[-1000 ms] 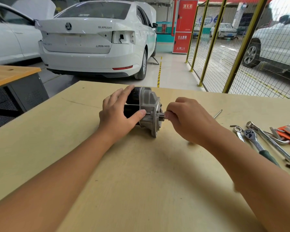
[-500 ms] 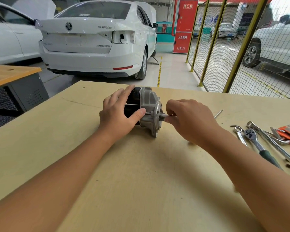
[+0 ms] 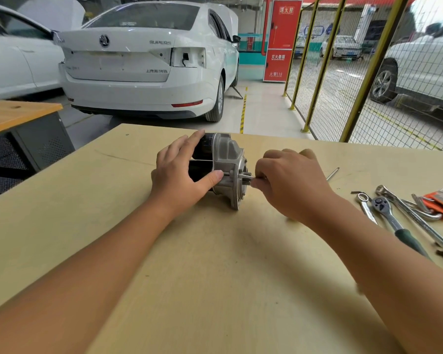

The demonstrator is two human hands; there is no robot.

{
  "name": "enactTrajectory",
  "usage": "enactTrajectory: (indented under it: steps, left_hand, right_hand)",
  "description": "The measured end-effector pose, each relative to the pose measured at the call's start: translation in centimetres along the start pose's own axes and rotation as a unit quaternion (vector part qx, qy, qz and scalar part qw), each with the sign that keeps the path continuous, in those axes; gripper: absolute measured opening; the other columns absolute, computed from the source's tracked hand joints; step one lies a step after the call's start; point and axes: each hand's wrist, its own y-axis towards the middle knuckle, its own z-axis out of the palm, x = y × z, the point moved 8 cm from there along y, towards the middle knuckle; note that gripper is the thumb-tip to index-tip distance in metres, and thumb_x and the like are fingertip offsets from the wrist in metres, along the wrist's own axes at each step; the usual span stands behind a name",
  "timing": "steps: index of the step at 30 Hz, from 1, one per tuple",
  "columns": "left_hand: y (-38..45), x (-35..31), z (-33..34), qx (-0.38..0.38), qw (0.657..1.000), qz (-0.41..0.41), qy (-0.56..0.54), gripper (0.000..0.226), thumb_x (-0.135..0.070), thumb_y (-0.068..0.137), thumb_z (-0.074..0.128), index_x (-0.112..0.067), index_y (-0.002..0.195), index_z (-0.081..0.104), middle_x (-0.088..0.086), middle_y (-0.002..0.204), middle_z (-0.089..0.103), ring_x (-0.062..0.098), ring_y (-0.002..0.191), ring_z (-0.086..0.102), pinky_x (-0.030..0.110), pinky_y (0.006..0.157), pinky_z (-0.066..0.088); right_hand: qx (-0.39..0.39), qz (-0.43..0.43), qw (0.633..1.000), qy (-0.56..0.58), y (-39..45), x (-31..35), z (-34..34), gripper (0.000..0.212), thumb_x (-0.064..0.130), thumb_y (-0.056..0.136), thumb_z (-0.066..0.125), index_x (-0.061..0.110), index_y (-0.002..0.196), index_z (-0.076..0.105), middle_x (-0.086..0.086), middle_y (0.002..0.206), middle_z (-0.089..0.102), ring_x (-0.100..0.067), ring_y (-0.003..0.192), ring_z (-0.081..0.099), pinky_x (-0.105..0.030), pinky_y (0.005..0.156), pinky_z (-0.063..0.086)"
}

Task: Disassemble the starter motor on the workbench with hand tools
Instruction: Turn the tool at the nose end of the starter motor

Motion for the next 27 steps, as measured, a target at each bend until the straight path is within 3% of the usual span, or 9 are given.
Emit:
enactTrajectory:
  steps: [3, 6, 8, 10, 13, 16, 21, 25, 27]
  left_hand:
    - [0.0, 0.0, 0.0, 0.001, 1.0, 0.0, -0.001, 0.092, -0.067, 0.074, 0.065, -0.046, 0.157, 0.033, -0.008, 0.159, 0.04, 0.025, 0.143, 0.033, 0.052, 0.113, 0.038]
    - [0.1, 0.0, 0.0, -0.002, 1.0, -0.001, -0.001, 0.088, -0.068, 0.077, 0.062, -0.046, 0.157, 0.033, -0.009, 0.158, 0.04, 0.024, 0.143, 0.033, 0.053, 0.113, 0.039]
    - [0.1, 0.1, 0.0, -0.005, 1.0, -0.001, 0.002, 0.084, -0.069, 0.079, 0.058, -0.047, 0.156, 0.033, -0.009, 0.158, 0.04, 0.024, 0.142, 0.034, 0.055, 0.112, 0.039]
    - [0.1, 0.1, 0.1, -0.006, 1.0, -0.001, 0.003, 0.083, -0.069, 0.08, 0.058, -0.048, 0.156, 0.033, -0.01, 0.158, 0.04, 0.024, 0.142, 0.034, 0.055, 0.112, 0.04]
    - [0.1, 0.2, 0.1, -0.007, 1.0, -0.004, 0.001, 0.084, -0.069, 0.079, 0.059, -0.048, 0.156, 0.033, -0.01, 0.158, 0.041, 0.023, 0.142, 0.034, 0.055, 0.111, 0.041]
    - [0.1, 0.1, 0.0, -0.006, 1.0, -0.003, 0.0, 0.085, -0.068, 0.078, 0.061, -0.047, 0.156, 0.034, -0.009, 0.158, 0.041, 0.024, 0.142, 0.034, 0.055, 0.111, 0.041]
    - [0.0, -0.1, 0.0, 0.0, 1.0, 0.0, 0.001, 0.091, -0.067, 0.074, 0.064, -0.045, 0.157, 0.033, -0.007, 0.159, 0.041, 0.025, 0.142, 0.034, 0.053, 0.113, 0.04]
    - [0.0, 0.0, 0.0, 0.001, 1.0, 0.0, 0.0, 0.092, -0.067, 0.075, 0.064, -0.045, 0.158, 0.033, -0.007, 0.159, 0.04, 0.025, 0.143, 0.034, 0.053, 0.113, 0.039]
    - [0.0, 0.0, 0.0, -0.002, 1.0, -0.003, -0.004, 0.087, -0.067, 0.077, 0.061, -0.046, 0.157, 0.034, -0.008, 0.159, 0.04, 0.024, 0.143, 0.034, 0.052, 0.114, 0.038]
  right_hand:
    - [-0.008, 0.005, 1.0, 0.005, 0.2, 0.0, -0.1, 0.022, 0.046, 0.093, 0.063, 0.025, 0.088, 0.061, 0.009, 0.088, 0.058, -0.024, 0.083, 0.059, -0.038, 0.076, 0.039]
    - [0.003, 0.008, 0.999, 0.035, 0.2, 0.0, 0.2, 0.024, 0.042, 0.094, 0.065, 0.024, 0.087, 0.05, 0.007, 0.081, 0.054, -0.026, 0.07, 0.054, -0.034, 0.063, 0.038]
    - [0.012, 0.005, 0.996, 0.085, 0.1, 0.0, 0.3, 0.02, 0.036, 0.094, 0.066, 0.023, 0.092, 0.052, 0.003, 0.079, 0.055, -0.027, 0.069, 0.052, -0.033, 0.057, 0.04]
    - [0.013, -0.005, 0.992, 0.127, 0.1, 0.1, 0.1, 0.015, 0.031, 0.097, 0.064, 0.017, 0.094, 0.06, 0.0, 0.078, 0.055, -0.026, 0.068, 0.052, -0.034, 0.057, 0.042]
    - [0.025, -0.004, 0.992, 0.126, 0.2, -0.1, 0.5, 0.027, 0.027, 0.102, 0.053, 0.008, 0.09, 0.068, -0.002, 0.08, 0.054, -0.025, 0.069, 0.054, -0.038, 0.062, 0.047]
    - [0.045, -0.007, 0.994, 0.101, 0.2, -0.2, 1.1, 0.028, 0.029, 0.104, 0.049, 0.01, 0.096, 0.068, -0.003, 0.087, 0.055, -0.028, 0.076, 0.058, -0.041, 0.071, 0.05]
    - [0.0, -0.01, 1.0, 0.004, 0.0, 0.0, 0.1, 0.019, 0.042, 0.098, 0.057, 0.026, 0.091, 0.065, 0.009, 0.09, 0.061, -0.024, 0.086, 0.058, -0.037, 0.076, 0.035]
    - [-0.005, 0.001, 1.0, 0.013, 0.1, 0.0, 0.2, 0.021, 0.04, 0.094, 0.065, 0.025, 0.085, 0.054, 0.008, 0.08, 0.057, -0.024, 0.074, 0.054, -0.036, 0.073, 0.036]
    - [0.002, 0.005, 0.999, 0.039, 0.0, -0.1, 0.3, 0.027, 0.037, 0.094, 0.067, 0.025, 0.085, 0.044, 0.006, 0.075, 0.052, -0.025, 0.067, 0.049, -0.034, 0.065, 0.036]
